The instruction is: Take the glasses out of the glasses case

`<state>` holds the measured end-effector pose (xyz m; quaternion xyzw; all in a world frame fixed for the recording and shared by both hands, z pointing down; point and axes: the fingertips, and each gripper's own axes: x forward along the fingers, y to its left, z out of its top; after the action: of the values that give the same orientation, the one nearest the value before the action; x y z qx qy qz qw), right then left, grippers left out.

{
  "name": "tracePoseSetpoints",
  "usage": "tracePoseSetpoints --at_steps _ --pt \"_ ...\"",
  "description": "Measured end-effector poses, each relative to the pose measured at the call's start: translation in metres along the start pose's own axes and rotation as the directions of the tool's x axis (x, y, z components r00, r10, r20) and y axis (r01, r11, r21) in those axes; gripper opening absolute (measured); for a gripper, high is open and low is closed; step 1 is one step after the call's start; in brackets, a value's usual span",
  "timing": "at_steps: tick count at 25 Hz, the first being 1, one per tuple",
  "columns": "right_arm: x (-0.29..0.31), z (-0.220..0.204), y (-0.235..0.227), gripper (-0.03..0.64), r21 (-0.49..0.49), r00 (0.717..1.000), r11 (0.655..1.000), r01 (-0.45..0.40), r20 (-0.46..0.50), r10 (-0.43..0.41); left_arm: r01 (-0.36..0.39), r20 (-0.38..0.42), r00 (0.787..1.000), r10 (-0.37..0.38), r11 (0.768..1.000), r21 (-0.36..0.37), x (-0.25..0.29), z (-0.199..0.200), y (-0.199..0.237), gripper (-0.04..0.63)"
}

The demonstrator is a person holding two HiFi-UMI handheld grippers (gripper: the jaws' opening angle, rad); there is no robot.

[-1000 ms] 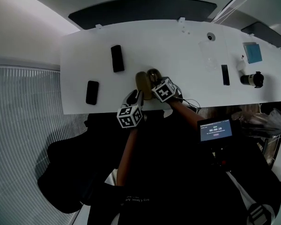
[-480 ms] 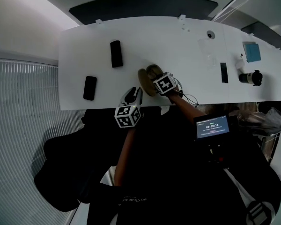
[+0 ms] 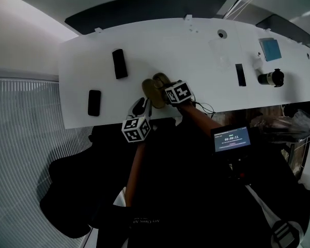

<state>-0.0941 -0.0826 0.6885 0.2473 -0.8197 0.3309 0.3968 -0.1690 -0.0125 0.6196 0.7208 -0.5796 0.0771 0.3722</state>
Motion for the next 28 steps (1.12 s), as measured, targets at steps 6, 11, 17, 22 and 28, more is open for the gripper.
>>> tracePoseSetpoints --at_steps 6,11,17,22,28 --pt "-0.036 0.015 0.021 0.021 0.12 0.93 0.941 -0.316 0.235 0.282 0.09 0.036 0.996 -0.087 0.993 -0.071 0.007 0.015 -0.006 0.13" --pt "-0.089 0.035 0.058 0.021 0.112 0.689 0.731 -0.674 0.454 0.566 0.425 0.142 0.905 -0.402 0.877 -0.226 0.006 0.036 -0.04 0.13" --pt "-0.136 0.039 0.075 0.021 0.118 0.442 0.462 -0.879 0.565 0.697 0.64 0.211 0.768 -0.605 0.719 -0.269 -0.009 0.046 -0.077 0.126" --pt "-0.142 0.035 0.083 0.021 0.101 0.406 0.423 -0.901 0.543 0.735 0.702 0.22 0.708 -0.671 0.632 -0.329 -0.018 0.044 -0.086 0.127" --pt "-0.14 0.032 0.093 0.021 0.068 0.421 0.449 -0.891 0.495 0.76 0.755 0.26 0.638 -0.725 0.521 -0.399 -0.023 0.04 -0.092 0.153"
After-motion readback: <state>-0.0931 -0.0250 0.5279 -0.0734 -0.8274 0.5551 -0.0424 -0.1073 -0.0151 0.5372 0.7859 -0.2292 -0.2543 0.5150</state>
